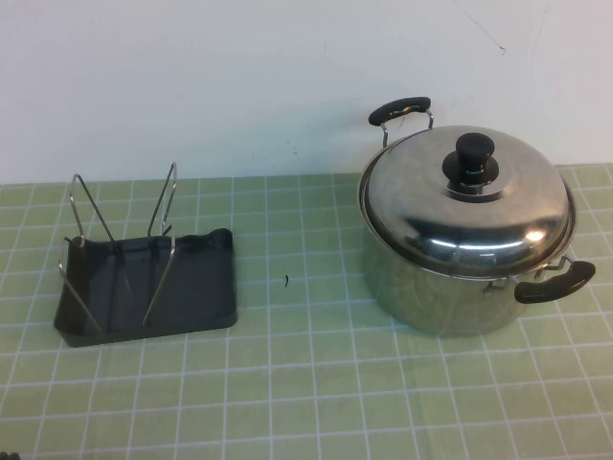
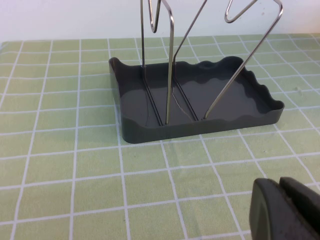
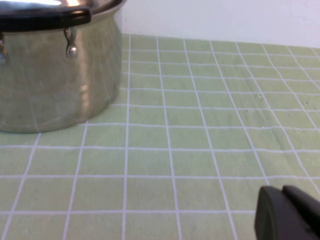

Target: Put pot lid on rack

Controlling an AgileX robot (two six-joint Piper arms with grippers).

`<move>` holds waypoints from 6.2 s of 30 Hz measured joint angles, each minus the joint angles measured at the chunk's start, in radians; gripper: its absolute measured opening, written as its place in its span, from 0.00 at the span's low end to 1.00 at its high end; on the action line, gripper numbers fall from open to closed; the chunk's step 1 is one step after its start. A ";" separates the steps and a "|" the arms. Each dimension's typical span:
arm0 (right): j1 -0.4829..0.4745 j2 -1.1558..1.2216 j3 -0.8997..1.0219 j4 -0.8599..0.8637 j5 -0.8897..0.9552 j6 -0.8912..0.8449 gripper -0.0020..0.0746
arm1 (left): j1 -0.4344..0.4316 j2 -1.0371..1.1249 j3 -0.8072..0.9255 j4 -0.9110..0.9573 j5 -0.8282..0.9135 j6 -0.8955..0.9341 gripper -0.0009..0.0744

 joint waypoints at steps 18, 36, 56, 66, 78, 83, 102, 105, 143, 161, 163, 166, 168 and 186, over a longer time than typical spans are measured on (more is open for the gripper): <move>0.000 0.000 0.000 -0.001 0.000 0.000 0.02 | 0.000 0.000 0.000 0.000 0.000 0.000 0.01; 0.000 0.000 0.000 -0.001 0.000 0.000 0.02 | 0.000 0.000 0.000 0.000 0.000 0.002 0.01; 0.000 0.000 0.004 -0.002 -0.845 -0.008 0.02 | 0.000 0.000 0.002 0.000 -0.885 0.002 0.01; 0.000 0.000 -0.004 0.156 -0.953 -0.186 0.02 | 0.000 0.000 0.002 -0.011 -1.020 -0.013 0.01; 0.000 0.207 -0.363 0.142 -0.611 -0.322 0.02 | 0.000 0.064 -0.195 0.011 -0.701 0.052 0.01; 0.000 0.439 -0.447 -0.052 -0.639 -0.210 0.02 | 0.000 0.186 -0.198 0.095 -0.707 0.034 0.01; 0.261 1.357 -0.687 -0.613 -1.092 0.296 0.03 | 0.000 0.597 -0.198 0.707 -1.033 -0.542 0.01; 0.284 1.462 -0.743 -0.557 -1.092 0.287 0.07 | 0.000 0.617 -0.198 0.684 -1.033 -0.553 0.01; 0.285 1.708 -0.915 -0.391 -1.088 0.277 0.48 | 0.000 0.619 -0.198 0.728 -1.099 -1.405 0.16; 0.639 1.432 -0.947 -0.795 -1.304 0.696 0.48 | 0.000 0.619 -0.198 0.862 -1.241 -2.103 0.90; 0.700 1.432 -0.947 -0.779 -1.276 0.674 0.48 | 0.000 0.619 -0.198 0.866 -1.248 -2.103 0.90; 0.774 1.432 -0.947 -0.753 -1.240 0.640 0.48 | 0.000 0.619 -0.198 0.869 -1.257 -2.103 0.91; 0.800 1.433 -0.947 -0.745 -1.224 0.606 0.48 | 0.000 0.619 -0.198 0.882 -1.262 -2.103 0.91; 0.818 1.524 -0.947 -0.682 -1.341 0.556 0.48 | 0.000 0.617 -0.204 0.927 -1.369 -2.021 0.20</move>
